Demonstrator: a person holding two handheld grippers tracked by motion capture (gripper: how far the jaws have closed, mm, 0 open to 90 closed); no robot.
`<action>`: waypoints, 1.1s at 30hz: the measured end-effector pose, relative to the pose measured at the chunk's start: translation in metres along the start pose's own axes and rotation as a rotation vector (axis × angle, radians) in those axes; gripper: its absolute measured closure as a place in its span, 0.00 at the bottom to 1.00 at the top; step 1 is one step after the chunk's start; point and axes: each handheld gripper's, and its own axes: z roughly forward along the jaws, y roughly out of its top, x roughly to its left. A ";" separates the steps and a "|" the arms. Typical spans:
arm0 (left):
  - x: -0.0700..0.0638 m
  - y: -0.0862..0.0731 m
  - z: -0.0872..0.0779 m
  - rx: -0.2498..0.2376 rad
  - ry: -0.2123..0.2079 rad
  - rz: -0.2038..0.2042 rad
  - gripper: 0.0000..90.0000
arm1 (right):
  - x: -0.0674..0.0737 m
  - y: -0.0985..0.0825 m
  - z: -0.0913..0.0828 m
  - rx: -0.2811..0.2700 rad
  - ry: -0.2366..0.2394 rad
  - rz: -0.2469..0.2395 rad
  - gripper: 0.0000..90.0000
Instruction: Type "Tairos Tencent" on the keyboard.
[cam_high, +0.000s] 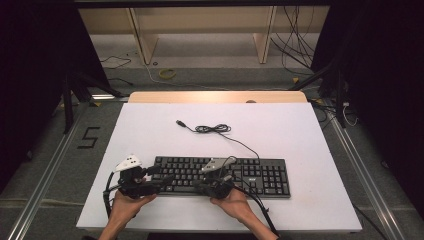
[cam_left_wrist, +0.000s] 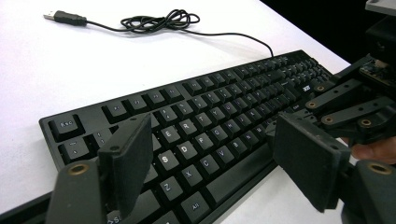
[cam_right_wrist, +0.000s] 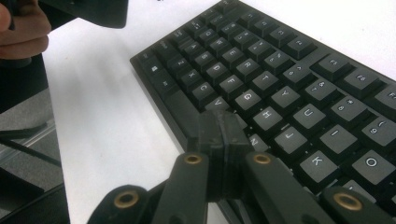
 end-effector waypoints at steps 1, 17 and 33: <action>0.000 -0.001 0.000 0.000 -0.001 -0.001 0.31 | 0.000 0.000 0.001 0.000 0.000 0.002 1.00; 0.001 -0.003 -0.001 0.011 0.001 0.000 0.31 | 0.002 -0.002 0.008 0.027 -0.017 -0.016 1.00; 0.002 -0.004 -0.001 0.012 0.002 -0.001 0.31 | 0.003 -0.004 0.010 0.034 -0.049 -0.032 1.00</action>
